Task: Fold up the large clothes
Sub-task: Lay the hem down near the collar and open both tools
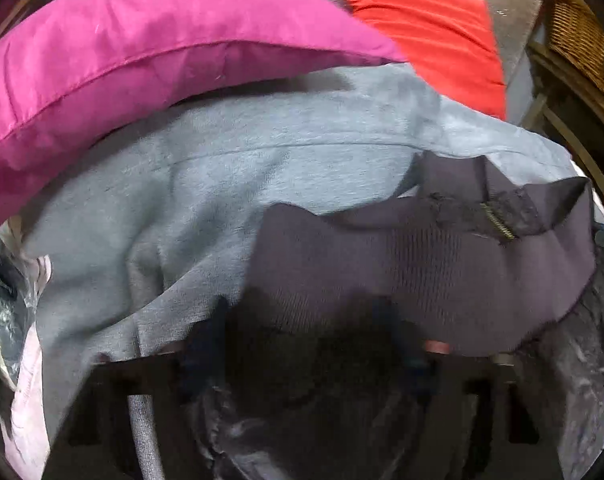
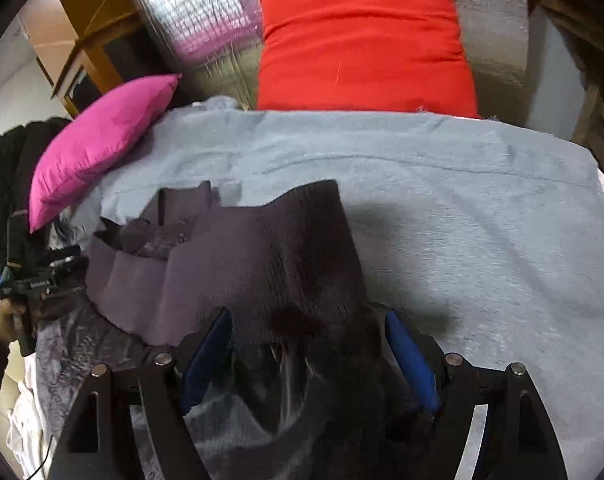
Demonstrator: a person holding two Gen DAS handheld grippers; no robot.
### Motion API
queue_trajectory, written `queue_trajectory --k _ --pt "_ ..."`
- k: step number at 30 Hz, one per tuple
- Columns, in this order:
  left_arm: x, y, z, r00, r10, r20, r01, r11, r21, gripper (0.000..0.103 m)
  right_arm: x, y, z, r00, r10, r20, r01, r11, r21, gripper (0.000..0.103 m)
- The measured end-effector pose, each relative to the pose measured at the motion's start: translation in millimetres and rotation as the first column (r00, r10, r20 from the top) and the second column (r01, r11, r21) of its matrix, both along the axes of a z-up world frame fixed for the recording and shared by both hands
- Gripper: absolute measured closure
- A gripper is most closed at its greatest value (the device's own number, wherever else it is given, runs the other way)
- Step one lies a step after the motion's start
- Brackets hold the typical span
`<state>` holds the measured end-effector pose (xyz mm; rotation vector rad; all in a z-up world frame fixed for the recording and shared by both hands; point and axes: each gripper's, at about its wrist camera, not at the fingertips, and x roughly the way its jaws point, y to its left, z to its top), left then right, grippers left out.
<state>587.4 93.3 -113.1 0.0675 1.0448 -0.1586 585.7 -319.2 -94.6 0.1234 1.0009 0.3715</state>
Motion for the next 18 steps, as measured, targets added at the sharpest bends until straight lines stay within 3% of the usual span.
queue_trajectory --k 1,3,7,9,13,18 --pt "1.9 2.0 -2.5 1.0 0.006 -0.019 -0.006 1.0 -0.006 0.094 2.7 3.8 -1.6 1.0 -0.003 -0.002 0.003 1.0 -0.028 0.046" --pt "-4.2 1.4 3.8 1.0 0.004 0.027 -0.004 1.0 0.004 0.096 6.8 5.0 -2.3 1.0 -0.025 -0.017 0.024 0.998 -0.065 0.081" --pt "-15.6 18.4 23.0 0.989 0.07 0.129 -0.06 0.995 -0.077 0.096 -4.1 -3.3 21.1 0.998 -0.04 0.057 0.043 0.997 -0.056 0.086" --pt "-6.2 27.6 6.4 0.99 0.129 0.066 -0.123 0.989 -0.085 0.096 -5.0 -20.5 29.6 0.99 -0.105 0.092 0.106 0.994 -0.006 0.086" --pt "-1.2 16.5 -22.5 0.987 0.155 0.046 -0.155 0.988 0.007 0.096 8.3 -21.8 -6.8 0.983 -0.184 0.023 0.185 0.982 -0.043 0.086" --pt "-0.5 19.7 -27.2 0.983 0.179 0.037 -0.179 0.984 -0.001 0.094 14.3 -25.6 -31.2 0.968 -0.252 -0.013 0.252 0.968 -0.011 0.086"
